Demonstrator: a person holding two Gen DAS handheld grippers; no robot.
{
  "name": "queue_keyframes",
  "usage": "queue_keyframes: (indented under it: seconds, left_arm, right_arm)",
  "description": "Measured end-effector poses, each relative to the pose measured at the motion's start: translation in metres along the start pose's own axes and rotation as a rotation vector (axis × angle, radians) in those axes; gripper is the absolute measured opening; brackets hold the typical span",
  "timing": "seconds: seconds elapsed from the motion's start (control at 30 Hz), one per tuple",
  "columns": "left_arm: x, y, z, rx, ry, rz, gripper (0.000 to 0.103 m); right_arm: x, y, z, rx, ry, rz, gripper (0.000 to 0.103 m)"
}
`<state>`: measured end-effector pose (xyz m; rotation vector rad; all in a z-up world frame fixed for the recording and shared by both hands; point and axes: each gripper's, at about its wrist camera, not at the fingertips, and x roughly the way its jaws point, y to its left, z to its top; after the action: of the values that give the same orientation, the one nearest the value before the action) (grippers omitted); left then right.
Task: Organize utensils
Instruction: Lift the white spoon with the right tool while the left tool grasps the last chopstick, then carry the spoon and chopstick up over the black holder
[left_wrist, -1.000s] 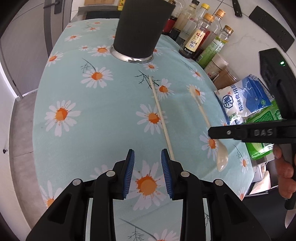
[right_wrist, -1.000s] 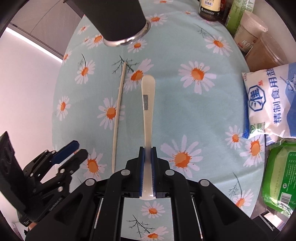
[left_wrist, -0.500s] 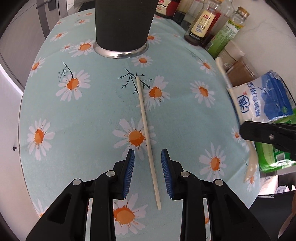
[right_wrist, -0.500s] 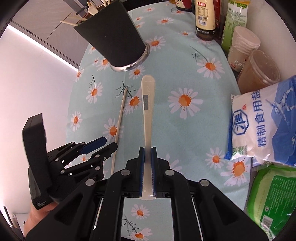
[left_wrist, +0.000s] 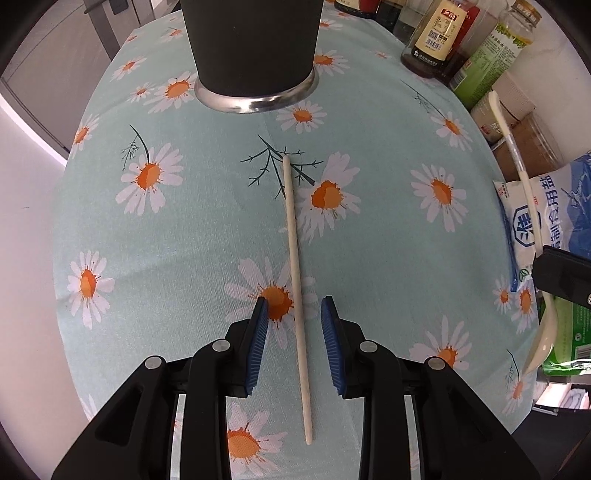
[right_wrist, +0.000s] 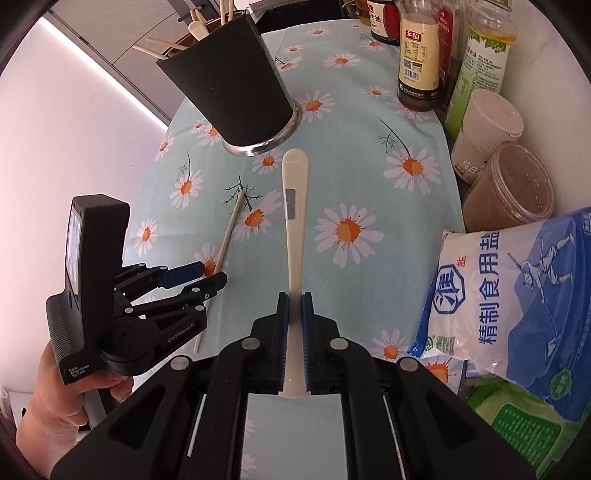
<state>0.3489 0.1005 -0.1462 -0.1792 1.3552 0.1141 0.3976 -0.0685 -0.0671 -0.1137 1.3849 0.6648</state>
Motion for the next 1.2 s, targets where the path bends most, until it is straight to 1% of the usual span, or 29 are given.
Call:
queue_keyframes:
  seconds: [0.03, 0.07, 0.1, 0.13, 0.17, 0.23, 0.37, 0.5, 0.8, 0.87, 1.07, 1.2]
  left_arm:
    - [0.001, 0.0, 0.001, -0.009, 0.003, 0.018, 0.02]
    - [0.002, -0.001, 0.004, -0.016, 0.002, 0.015, 0.014]
    - [0.003, 0.0, 0.006, -0.031, 0.001, 0.008, 0.011]
    - [0.003, 0.002, 0.007, -0.047, -0.001, 0.013, 0.006]
    - [0.003, 0.004, 0.007, -0.058, -0.003, 0.014, 0.004]
    - [0.002, 0.003, 0.006, -0.063, -0.011, 0.022, 0.004]
    - [0.0, 0.002, 0.002, -0.06, -0.03, 0.043, 0.004]
    - [-0.001, 0.008, -0.003, -0.098, -0.041, 0.003, 0.004]
    - [-0.012, 0.032, -0.014, -0.087, -0.09, -0.086, 0.004]
    - [-0.017, 0.036, -0.018, -0.091, -0.106, -0.106, 0.004]
    - [-0.047, 0.06, -0.027, -0.093, -0.186, -0.187, 0.004]
    - [-0.07, 0.064, -0.029, -0.066, -0.271, -0.247, 0.004]
  right_arm:
    - [-0.001, -0.001, 0.0, -0.004, 0.001, 0.005, 0.008]
    - [-0.001, -0.001, 0.0, -0.01, 0.005, 0.011, 0.008]
    - [0.0, -0.001, 0.0, -0.021, 0.007, 0.015, 0.008]
    - [0.001, -0.001, 0.0, -0.034, 0.009, 0.013, 0.008]
    - [0.001, 0.0, -0.001, -0.041, 0.011, 0.012, 0.008]
    - [0.003, 0.0, -0.002, -0.049, 0.017, 0.023, 0.008]
    - [0.0, 0.001, -0.005, -0.071, 0.012, 0.016, 0.008]
    - [-0.004, 0.004, -0.006, -0.076, 0.001, 0.006, 0.008]
    - [-0.003, 0.022, -0.005, -0.046, -0.025, -0.017, 0.008]
    - [-0.001, 0.024, -0.004, -0.036, -0.032, 0.006, 0.008]
    - [-0.001, 0.043, 0.003, -0.017, -0.053, -0.002, 0.008]
    - [-0.007, 0.063, 0.008, -0.038, -0.097, 0.02, 0.008]
